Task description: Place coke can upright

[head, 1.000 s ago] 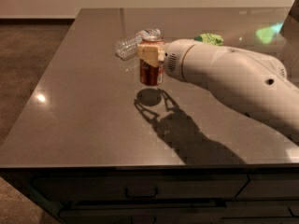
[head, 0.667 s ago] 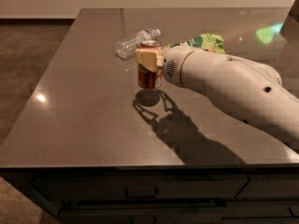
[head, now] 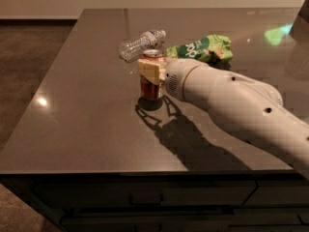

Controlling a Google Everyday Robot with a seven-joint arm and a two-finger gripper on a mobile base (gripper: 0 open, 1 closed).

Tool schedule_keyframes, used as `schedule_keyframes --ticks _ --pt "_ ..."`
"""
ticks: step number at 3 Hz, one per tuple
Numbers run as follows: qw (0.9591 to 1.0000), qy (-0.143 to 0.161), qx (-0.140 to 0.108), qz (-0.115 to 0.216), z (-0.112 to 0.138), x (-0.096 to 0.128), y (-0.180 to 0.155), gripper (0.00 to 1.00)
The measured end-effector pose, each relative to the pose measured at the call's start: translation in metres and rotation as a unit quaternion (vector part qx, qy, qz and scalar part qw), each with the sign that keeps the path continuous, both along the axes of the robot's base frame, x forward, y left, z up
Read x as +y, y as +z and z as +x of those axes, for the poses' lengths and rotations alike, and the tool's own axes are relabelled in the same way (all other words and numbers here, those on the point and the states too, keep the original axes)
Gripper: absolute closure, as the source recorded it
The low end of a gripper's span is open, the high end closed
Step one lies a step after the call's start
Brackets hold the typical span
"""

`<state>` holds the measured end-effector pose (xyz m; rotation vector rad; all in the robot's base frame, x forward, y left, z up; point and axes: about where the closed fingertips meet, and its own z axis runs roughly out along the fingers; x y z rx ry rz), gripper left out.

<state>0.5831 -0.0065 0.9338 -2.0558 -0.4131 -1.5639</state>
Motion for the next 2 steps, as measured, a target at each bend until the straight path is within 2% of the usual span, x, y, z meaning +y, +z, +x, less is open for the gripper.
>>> schedule_keyframes --ticks 1,2 --pt "0.9999 -0.006 -0.013 0.0 -0.0014 -0.0003 -0.0099 0.71" --pt "0.9997 -0.011 -0.024 -0.003 -0.0017 -0.0018 -0.0154 0.49"
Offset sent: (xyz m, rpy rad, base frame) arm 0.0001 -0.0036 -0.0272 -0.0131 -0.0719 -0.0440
